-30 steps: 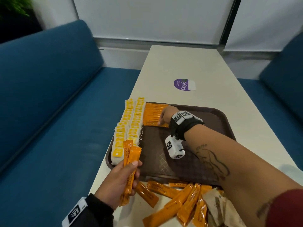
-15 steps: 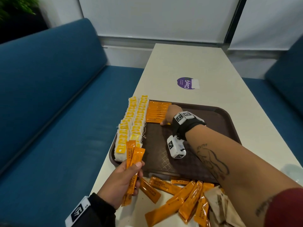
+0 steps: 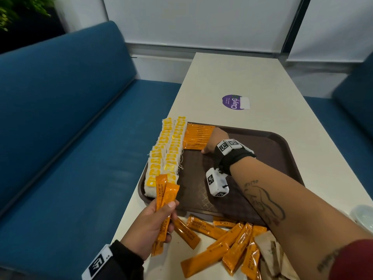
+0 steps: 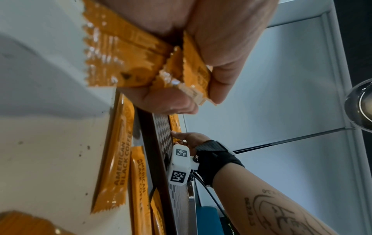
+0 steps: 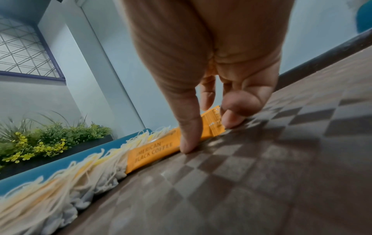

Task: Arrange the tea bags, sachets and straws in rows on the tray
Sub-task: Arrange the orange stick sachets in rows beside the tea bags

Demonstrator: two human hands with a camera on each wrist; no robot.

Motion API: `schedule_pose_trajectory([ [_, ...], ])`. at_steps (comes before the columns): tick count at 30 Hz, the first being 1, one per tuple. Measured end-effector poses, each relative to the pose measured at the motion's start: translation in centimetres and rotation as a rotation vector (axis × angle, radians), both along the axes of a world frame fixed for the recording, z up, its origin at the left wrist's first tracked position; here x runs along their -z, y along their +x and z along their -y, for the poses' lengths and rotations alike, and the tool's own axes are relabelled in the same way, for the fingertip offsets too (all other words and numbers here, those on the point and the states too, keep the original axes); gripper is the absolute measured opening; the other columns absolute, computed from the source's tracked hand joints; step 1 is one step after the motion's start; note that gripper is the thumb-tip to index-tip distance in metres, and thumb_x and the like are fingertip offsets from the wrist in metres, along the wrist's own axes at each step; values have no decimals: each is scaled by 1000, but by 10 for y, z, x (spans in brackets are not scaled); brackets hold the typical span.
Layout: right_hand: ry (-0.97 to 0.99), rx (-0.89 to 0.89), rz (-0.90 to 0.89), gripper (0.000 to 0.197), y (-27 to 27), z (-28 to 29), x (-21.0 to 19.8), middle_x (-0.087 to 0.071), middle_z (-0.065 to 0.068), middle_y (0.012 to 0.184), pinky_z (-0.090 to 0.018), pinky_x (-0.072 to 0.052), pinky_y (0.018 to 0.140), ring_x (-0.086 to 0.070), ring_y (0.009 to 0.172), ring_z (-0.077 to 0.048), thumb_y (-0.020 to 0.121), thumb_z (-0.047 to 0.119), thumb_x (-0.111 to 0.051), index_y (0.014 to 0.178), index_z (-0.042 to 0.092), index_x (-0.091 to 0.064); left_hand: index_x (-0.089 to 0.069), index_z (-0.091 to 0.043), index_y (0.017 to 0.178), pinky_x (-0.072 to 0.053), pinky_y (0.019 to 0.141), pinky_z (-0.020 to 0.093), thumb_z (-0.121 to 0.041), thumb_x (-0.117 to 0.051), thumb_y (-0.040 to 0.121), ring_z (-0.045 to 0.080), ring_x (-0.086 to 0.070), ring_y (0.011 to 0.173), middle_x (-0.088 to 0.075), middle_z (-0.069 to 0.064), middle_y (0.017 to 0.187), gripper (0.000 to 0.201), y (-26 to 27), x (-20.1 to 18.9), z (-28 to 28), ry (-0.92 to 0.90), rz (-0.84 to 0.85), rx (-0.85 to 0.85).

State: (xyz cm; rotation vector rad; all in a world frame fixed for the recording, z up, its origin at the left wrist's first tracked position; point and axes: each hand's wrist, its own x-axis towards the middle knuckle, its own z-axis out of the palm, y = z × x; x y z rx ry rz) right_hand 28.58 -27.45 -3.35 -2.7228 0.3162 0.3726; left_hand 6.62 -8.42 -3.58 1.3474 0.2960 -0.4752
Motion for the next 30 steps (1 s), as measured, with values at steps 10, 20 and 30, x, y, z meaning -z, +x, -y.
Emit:
schedule_pose_trajectory([
  [10,45,10,14,60,-16,9,-9,-59,-9,115,-32,-47,86,-57,110,-27,71,28,-82,117,5,-50,-57,-7,88,-45,45,26,-35,-61,68,12,-51,49,-55,3,58,34,2,-6,4,-49,33,13],
  [20,500,-232,22,32,-102,-7,-65,-60,-1,74,-23,-38,56,-54,65,-10,85,42,-65,86,10,-63,-53,-6,81,-49,42,24,-28,-59,80,14,-55,44,-56,4,55,22,2,-12,9,-145,34,-108],
  [30,674,-392,-56,32,-204,-32,-64,-59,2,74,-23,-48,59,-57,64,-8,68,15,-83,87,14,-57,-64,-2,100,-56,51,28,-36,-55,73,23,-70,67,-72,14,81,45,1,-23,29,-419,23,-159],
])
